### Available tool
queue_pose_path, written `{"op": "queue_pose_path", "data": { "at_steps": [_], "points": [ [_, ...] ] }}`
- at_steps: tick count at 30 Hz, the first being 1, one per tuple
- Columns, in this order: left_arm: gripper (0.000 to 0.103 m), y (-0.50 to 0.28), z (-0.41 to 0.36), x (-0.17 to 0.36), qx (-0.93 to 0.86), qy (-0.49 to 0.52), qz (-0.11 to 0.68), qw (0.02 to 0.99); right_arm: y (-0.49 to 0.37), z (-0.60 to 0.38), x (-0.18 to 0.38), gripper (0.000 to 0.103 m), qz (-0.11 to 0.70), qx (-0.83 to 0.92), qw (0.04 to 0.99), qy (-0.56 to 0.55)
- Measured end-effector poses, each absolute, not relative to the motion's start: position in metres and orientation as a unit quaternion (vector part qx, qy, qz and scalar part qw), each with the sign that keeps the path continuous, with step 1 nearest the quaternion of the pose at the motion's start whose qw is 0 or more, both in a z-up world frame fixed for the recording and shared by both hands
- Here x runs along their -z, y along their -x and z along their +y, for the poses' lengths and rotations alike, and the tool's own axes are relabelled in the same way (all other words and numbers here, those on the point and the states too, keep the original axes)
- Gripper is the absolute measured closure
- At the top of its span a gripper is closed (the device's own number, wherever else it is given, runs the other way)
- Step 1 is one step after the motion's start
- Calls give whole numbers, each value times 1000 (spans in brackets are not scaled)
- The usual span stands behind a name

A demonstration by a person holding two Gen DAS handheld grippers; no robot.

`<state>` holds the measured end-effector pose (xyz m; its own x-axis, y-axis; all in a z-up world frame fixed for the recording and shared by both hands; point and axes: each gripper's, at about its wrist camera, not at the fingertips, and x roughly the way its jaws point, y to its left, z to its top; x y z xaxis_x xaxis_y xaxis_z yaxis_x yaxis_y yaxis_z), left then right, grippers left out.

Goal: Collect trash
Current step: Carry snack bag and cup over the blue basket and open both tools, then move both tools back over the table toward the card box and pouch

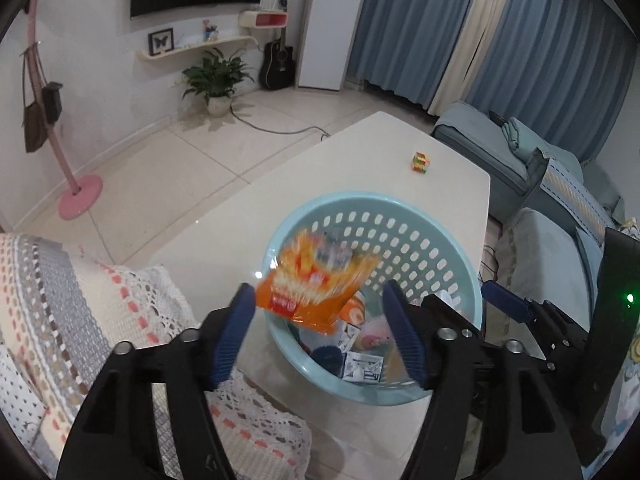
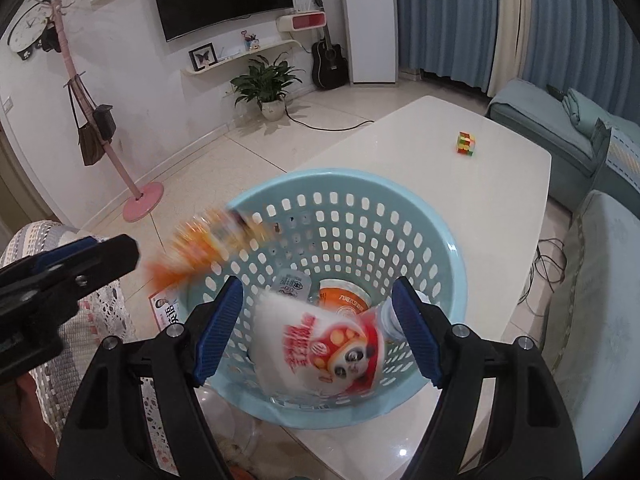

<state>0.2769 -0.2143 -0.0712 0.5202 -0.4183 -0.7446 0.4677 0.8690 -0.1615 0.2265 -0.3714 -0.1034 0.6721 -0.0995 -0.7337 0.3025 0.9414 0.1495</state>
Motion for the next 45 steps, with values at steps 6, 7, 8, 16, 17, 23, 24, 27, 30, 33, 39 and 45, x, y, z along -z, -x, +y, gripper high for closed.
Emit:
{"op": "queue_pose_path", "data": {
  "at_steps": [6, 7, 8, 16, 17, 23, 24, 27, 30, 33, 39, 45],
  "points": [
    [35, -268, -204, 62, 259, -12, 414, 872, -215, -377, 99, 28, 386, 108, 904, -152],
    [35, -266, -200, 60, 259, -8, 412, 874, -214, -376, 98, 27, 384, 107, 904, -151],
    [34, -264, -198, 58, 259, -6, 410, 874, -212, -374, 94, 27, 382, 105, 906, -149],
    [30, -228, -148, 23, 226, 17, 368, 902, -201, -335, 57, 27, 352, 68, 926, -119],
    [28, -225, -143, 19, 220, 18, 363, 905, -199, -324, 50, 27, 346, 56, 930, -111],
    [19, -197, -73, -9, 138, 54, 318, 936, -197, -264, 20, 27, 320, -6, 944, -75],
    [18, -197, -63, -15, 124, 59, 313, 940, -197, -256, 17, 27, 318, -14, 945, -70],
    [16, -188, -27, -23, 69, 79, 297, 949, -200, -224, 8, 27, 312, -41, 948, -49],
    [14, -182, 11, -27, 4, 100, 281, 954, -201, -194, 3, 27, 305, -65, 950, -33],
    [14, -184, 48, -23, -76, 125, 282, 948, -202, -167, 2, 26, 296, -88, 951, -21],
    [14, -216, 83, 1, -72, 194, 330, 921, -211, -120, 7, 25, 291, -137, 947, -11],
    [15, -241, 94, 32, -113, 205, 381, 894, -221, -91, 18, 25, 300, -172, 938, 11]
  ]
}}
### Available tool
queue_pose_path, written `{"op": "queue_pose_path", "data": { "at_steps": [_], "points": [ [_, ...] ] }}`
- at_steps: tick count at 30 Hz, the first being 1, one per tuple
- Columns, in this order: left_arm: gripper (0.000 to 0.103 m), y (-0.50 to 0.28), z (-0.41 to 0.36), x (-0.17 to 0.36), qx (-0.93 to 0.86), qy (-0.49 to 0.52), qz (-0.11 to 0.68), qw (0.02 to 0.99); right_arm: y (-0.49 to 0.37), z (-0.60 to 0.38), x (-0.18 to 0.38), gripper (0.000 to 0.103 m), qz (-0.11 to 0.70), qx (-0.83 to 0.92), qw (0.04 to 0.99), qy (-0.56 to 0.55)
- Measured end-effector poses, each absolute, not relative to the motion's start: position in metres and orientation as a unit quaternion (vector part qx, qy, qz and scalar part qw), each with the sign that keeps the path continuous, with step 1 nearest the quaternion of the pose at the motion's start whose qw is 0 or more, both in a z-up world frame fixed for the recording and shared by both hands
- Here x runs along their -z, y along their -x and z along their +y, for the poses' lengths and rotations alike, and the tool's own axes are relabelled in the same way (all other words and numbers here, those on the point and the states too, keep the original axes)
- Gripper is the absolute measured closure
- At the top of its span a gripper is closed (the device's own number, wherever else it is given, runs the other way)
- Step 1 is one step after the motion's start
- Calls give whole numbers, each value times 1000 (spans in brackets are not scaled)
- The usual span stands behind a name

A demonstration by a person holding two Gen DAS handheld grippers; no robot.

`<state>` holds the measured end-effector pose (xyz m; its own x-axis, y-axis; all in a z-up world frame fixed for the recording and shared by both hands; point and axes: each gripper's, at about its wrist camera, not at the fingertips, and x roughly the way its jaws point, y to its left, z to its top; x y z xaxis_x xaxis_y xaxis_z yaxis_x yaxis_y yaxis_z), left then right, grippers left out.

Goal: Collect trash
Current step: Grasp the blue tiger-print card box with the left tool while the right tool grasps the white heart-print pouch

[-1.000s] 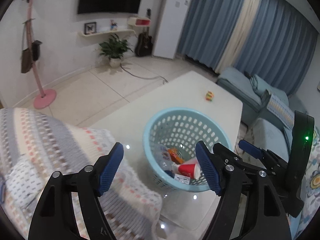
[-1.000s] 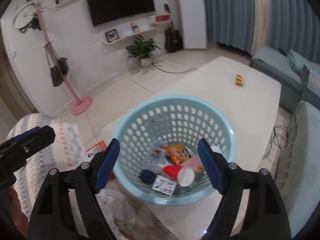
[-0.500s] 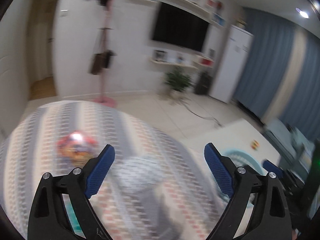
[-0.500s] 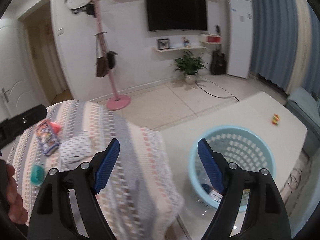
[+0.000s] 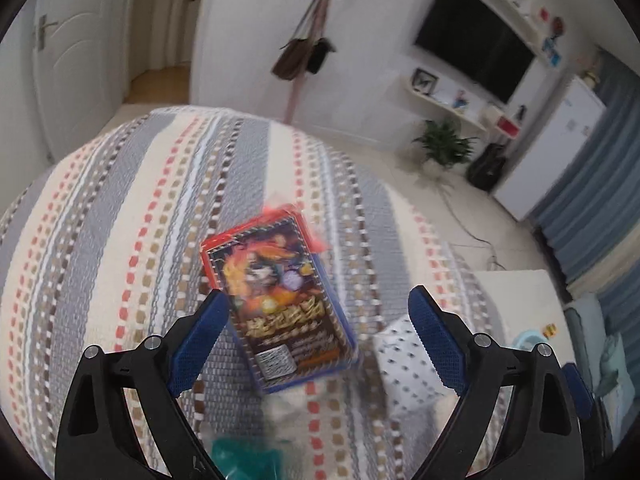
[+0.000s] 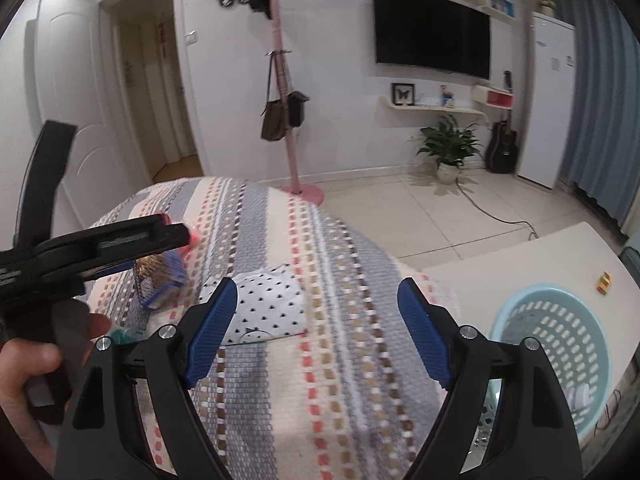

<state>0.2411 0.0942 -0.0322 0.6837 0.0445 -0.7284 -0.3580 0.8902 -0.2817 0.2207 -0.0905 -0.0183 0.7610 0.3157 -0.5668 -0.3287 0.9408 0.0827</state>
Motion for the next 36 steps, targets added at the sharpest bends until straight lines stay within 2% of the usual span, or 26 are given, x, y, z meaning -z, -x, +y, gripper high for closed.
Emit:
{"op": "queue_pose_path", "data": {
  "at_steps": [4, 10, 12, 13, 16, 18, 19, 20, 21, 23, 24, 25, 26, 27, 32, 35, 36],
  "points": [
    [15, -251, 96, 42, -140, 200, 393, 886, -231, -82, 28, 25, 325, -185, 927, 14],
    [29, -248, 107, 51, -152, 195, 403, 881, -237, -74, 38, 25, 345, -194, 918, 34],
    [43, -243, 112, 50, -145, 199, 400, 883, -241, -71, 41, 24, 355, -200, 913, 35],
    [43, -241, 115, 50, -140, 199, 399, 884, -243, -68, 43, 24, 360, -204, 910, 35],
    [55, -229, 125, 47, -108, 215, 390, 889, -247, -60, 44, 22, 367, -217, 904, 40],
    [73, -221, 129, 44, -89, 218, 384, 893, -249, -54, 45, 20, 369, -220, 902, 45],
    [79, -216, 131, 42, -81, 217, 381, 895, -250, -51, 45, 20, 371, -221, 901, 47],
    [84, -212, 133, 40, -74, 217, 380, 896, -251, -48, 44, 19, 373, -222, 900, 49],
    [84, -209, 134, 40, -68, 217, 379, 897, -252, -44, 45, 19, 374, -222, 899, 50],
    [84, -205, 138, 40, -53, 215, 377, 899, -255, -39, 46, 19, 380, -221, 897, 49],
    [81, -202, 140, 39, -49, 212, 373, 902, -256, -39, 46, 19, 381, -221, 897, 48],
    [74, -200, 142, 39, -47, 208, 370, 904, -258, -38, 47, 19, 382, -220, 896, 45],
    [58, -201, 145, 39, -44, 207, 368, 905, -259, -38, 48, 19, 384, -218, 896, 42],
    [49, -200, 146, 39, -42, 207, 365, 907, -260, -37, 50, 19, 386, -217, 896, 38],
    [46, -207, 150, 43, -56, 183, 388, 901, -260, -37, 57, 19, 389, -209, 896, 43],
    [20, -213, 149, 48, -67, 156, 405, 898, -258, -36, 57, 19, 383, -214, 897, 48],
    [20, -215, 151, 49, -66, 149, 407, 899, -258, -36, 57, 19, 384, -216, 897, 48]
  ]
}}
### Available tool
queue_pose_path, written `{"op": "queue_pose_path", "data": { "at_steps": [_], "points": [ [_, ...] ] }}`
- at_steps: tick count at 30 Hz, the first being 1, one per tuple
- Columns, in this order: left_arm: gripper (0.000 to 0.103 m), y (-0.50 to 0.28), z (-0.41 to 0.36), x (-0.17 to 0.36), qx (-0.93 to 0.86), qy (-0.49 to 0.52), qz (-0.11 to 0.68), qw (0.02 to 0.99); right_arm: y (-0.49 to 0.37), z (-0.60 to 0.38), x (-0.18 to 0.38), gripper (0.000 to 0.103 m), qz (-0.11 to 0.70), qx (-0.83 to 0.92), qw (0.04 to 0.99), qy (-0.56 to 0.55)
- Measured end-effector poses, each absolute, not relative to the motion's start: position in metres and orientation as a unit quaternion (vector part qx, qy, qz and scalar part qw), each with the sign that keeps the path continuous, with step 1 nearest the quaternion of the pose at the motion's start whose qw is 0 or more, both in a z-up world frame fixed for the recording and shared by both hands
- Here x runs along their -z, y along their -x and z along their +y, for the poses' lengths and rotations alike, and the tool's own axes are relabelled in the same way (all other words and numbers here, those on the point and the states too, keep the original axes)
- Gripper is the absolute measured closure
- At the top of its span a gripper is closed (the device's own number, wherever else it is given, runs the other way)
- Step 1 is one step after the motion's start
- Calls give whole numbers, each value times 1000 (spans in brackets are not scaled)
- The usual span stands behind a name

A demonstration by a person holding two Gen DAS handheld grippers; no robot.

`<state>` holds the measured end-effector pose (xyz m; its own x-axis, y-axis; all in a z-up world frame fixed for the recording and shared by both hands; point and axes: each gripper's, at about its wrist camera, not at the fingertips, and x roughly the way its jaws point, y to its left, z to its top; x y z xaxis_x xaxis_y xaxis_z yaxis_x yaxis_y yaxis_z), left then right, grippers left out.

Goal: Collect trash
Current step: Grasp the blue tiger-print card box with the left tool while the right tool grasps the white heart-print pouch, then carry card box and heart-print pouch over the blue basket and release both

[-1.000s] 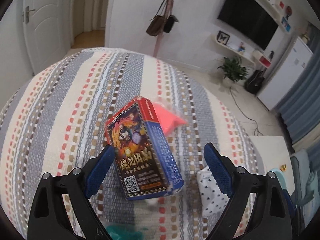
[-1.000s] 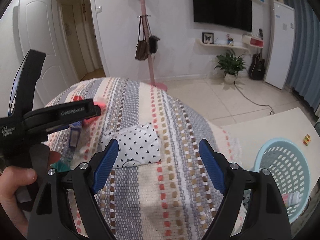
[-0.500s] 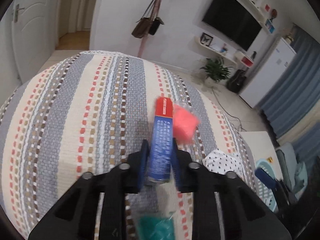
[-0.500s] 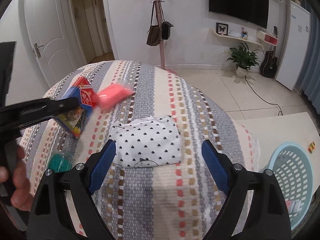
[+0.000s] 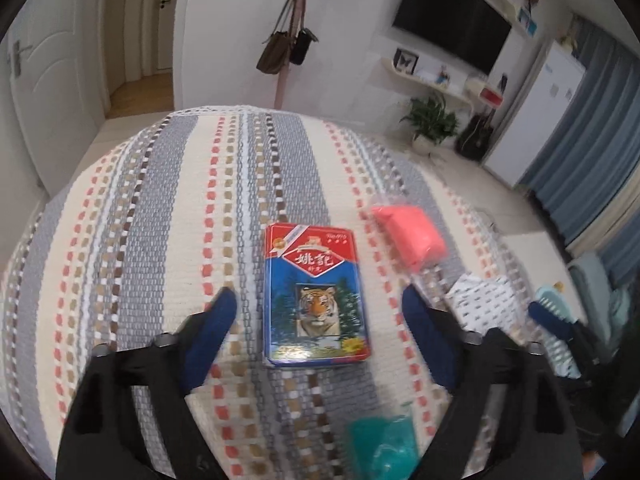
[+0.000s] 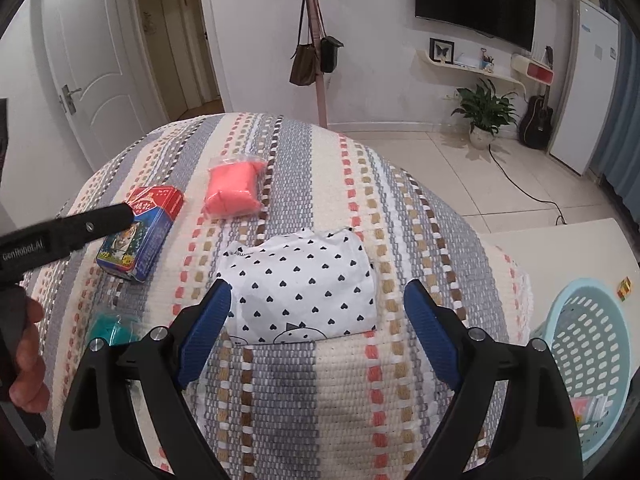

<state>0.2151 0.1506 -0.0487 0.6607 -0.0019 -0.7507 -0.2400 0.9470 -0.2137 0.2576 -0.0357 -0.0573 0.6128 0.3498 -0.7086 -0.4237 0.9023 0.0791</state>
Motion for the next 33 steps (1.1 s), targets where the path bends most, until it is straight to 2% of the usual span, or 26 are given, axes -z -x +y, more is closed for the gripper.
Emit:
{"op": "queue_pose_path", "data": {
  "at_steps": [4, 7, 9, 15, 20, 25, 26, 29, 33],
  "points": [
    [19, -229, 144, 60, -68, 115, 435, 891, -257, -38, 57, 19, 383, -224, 895, 44],
    [31, -235, 143, 69, -80, 103, 446, 885, -260, -36, 57, 17, 387, -215, 895, 49],
    [43, -234, 141, 69, -92, 82, 440, 889, -264, -34, 57, 17, 392, -210, 894, 50],
    [44, -217, 154, 68, -72, 132, 400, 904, -282, -21, 68, 13, 428, -208, 877, 67],
    [44, -208, 147, 68, -73, 117, 388, 911, -278, -5, 72, 12, 423, -199, 877, 110],
    [44, -201, 148, 66, -71, 127, 380, 914, -271, -2, 69, 41, 414, -219, 877, 108],
    [44, -199, 149, 65, -69, 130, 377, 915, -269, -2, 68, 54, 412, -232, 875, 101],
    [44, -197, 154, 63, -68, 135, 369, 917, -259, 1, 66, 74, 396, -245, 878, 109],
    [44, -189, 154, 56, -59, 135, 351, 925, -250, -3, 58, 76, 380, -253, 885, 94]
  ]
}}
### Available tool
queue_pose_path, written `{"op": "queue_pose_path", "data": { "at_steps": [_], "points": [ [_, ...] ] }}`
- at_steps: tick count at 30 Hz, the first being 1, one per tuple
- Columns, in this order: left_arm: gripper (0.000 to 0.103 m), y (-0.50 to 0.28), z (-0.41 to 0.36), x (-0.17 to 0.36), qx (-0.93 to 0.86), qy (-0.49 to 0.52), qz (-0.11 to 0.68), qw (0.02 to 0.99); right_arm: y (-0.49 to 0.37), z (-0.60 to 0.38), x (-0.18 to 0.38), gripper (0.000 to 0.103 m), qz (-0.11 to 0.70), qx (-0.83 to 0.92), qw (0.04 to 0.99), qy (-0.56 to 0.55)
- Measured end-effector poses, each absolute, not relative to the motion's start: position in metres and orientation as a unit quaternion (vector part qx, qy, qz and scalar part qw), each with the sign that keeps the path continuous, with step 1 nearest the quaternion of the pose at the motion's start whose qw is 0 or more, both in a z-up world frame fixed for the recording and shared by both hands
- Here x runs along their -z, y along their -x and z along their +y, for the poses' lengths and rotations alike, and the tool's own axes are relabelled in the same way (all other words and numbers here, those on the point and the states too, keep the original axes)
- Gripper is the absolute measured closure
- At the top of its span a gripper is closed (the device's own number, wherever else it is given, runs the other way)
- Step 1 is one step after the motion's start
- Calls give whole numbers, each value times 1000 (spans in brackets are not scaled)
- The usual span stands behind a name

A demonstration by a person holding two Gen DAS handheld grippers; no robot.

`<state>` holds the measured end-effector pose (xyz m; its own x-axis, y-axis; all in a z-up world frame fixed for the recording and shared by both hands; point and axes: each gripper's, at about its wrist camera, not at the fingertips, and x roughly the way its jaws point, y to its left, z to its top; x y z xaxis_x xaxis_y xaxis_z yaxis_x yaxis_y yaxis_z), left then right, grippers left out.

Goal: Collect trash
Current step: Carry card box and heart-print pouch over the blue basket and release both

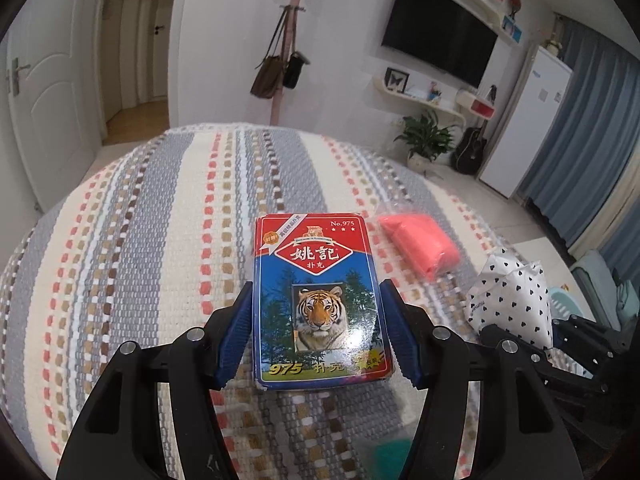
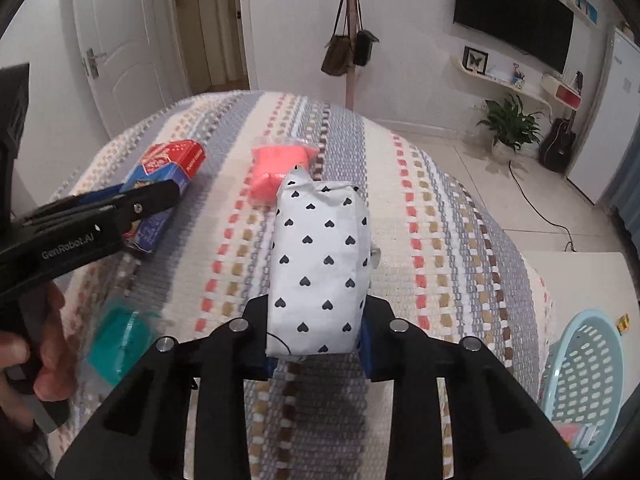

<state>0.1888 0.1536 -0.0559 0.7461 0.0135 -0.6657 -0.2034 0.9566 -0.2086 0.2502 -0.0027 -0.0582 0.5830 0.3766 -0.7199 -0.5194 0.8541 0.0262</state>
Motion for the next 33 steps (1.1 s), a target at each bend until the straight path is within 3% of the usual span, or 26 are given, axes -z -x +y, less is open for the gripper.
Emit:
{"op": "queue_pose_path", "data": {
  "at_steps": [8, 18, 33],
  "points": [
    [44, -161, 123, 8, -23, 118, 305, 945, -231, -46, 23, 78, 340, -225, 911, 55],
    [44, -169, 22, -44, 62, 94, 263, 958, -220, -144, -11, 78, 309, -136, 941, 31],
    [44, -236, -121, -3, 170, 79, 323, 928, -236, -280, 29, 78, 352, -26, 936, -19]
  ]
}}
